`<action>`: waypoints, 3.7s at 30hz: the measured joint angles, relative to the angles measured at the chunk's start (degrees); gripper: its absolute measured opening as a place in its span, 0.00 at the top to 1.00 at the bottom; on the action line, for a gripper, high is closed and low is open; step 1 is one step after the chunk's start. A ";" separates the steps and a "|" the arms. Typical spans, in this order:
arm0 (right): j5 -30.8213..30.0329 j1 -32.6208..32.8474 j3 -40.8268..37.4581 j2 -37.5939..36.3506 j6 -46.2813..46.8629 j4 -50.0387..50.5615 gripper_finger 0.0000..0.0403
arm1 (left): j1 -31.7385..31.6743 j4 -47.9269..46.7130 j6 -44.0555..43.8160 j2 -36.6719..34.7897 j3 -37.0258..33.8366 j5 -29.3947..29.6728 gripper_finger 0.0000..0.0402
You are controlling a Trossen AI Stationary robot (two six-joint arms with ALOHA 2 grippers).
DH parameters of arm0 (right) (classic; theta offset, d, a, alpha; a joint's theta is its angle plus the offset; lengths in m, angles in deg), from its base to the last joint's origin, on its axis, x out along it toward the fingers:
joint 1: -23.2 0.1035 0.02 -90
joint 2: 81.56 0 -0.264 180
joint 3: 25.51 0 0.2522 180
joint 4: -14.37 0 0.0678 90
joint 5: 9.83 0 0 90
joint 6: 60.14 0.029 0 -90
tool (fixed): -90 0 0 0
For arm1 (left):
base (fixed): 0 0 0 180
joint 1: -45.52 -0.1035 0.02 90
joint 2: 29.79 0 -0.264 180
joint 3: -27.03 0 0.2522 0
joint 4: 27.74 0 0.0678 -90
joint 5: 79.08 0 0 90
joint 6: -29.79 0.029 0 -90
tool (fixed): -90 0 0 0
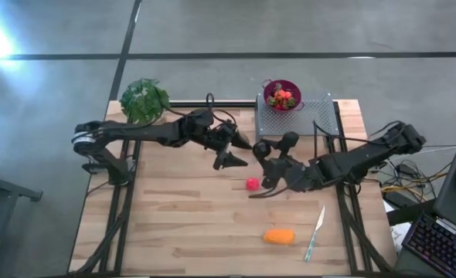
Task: Pick & Place Fruit
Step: Put the plum into the violet strainer bowl on the shelf, then put the kiwi into the violet strainer bowl on the shelf
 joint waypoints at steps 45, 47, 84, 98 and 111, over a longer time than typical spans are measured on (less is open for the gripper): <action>49.64 -59.96 -0.01 -5.70 6.64 14.10 0.31 | -0.34 -9.43 6.88 -1.77 0.00 6.65 0.01; 50.63 -61.07 0.47 -4.84 6.69 15.18 0.32 | -0.34 -9.49 6.72 -1.77 0.00 6.65 0.01; 47.93 -64.06 7.60 -4.61 7.61 22.44 0.11 | -0.32 -9.42 8.06 -1.76 0.02 6.67 0.01; 49.27 -55.18 15.10 -8.03 8.39 29.18 0.27 | -0.51 -17.82 21.90 -1.75 0.02 21.21 0.01; 49.58 -46.18 14.91 -15.31 11.96 33.99 0.51 | -1.72 -21.93 41.86 4.30 0.02 31.28 0.01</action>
